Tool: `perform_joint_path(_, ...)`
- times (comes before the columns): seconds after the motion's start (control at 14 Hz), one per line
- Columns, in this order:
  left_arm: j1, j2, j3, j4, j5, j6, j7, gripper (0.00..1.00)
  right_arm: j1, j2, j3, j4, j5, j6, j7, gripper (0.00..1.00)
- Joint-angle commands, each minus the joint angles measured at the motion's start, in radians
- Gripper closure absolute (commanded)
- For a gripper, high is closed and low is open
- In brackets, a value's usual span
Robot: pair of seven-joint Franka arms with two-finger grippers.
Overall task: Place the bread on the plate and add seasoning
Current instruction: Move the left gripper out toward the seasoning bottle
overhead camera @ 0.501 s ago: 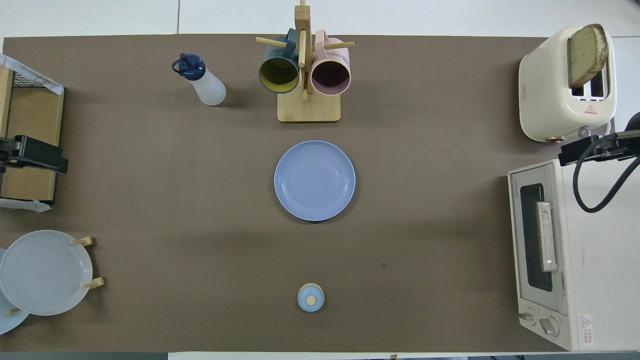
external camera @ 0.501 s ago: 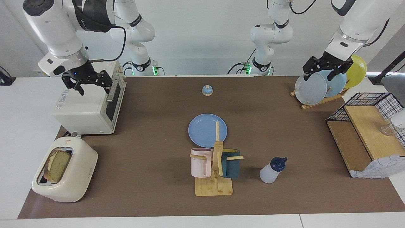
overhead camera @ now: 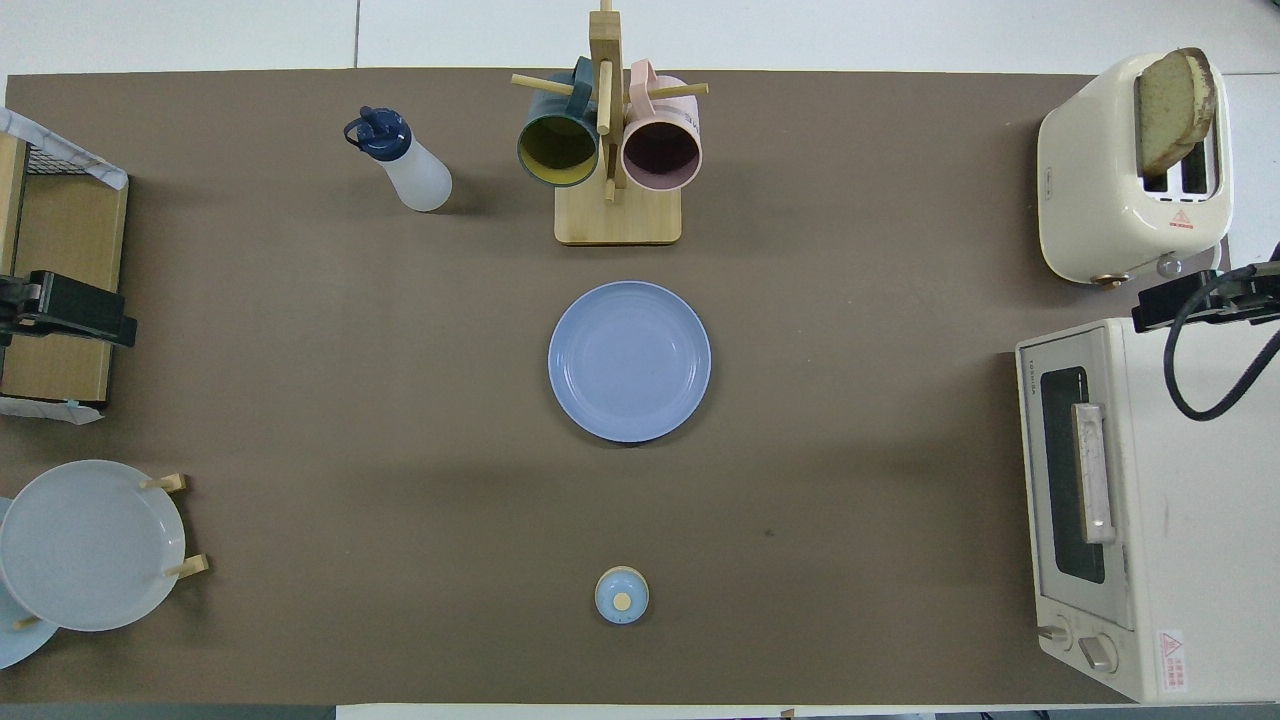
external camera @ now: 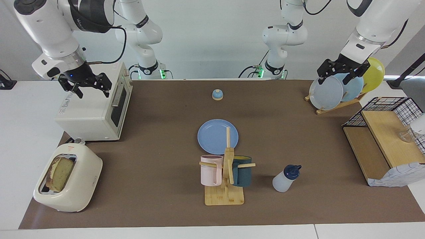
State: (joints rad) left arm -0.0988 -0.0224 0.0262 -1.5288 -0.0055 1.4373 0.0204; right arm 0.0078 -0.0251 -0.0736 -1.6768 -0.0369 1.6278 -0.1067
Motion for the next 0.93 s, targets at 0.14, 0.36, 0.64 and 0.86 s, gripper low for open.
perform_joint_path(0.14,0.004,-0.054,0.000,-0.082,0.004,0.007,0.010,0.00,-0.023,-0.013,0.005,-0.067,0.020,0.182,0.002,0.00)
perform_joint_path(0.36,-0.018,-0.108,-0.002,-0.228,-0.004,0.221,0.007,0.00,-0.051,0.005,0.005,-0.076,0.020,0.384,-0.084,0.00)
perform_joint_path(0.64,-0.068,-0.195,-0.002,-0.479,-0.004,0.567,-0.017,0.00,-0.182,0.164,0.006,-0.063,0.085,0.613,-0.270,0.00)
perform_joint_path(0.86,-0.113,-0.180,0.000,-0.574,-0.004,0.778,-0.022,0.00,-0.177,0.269,0.006,-0.055,0.199,0.786,-0.297,0.00)
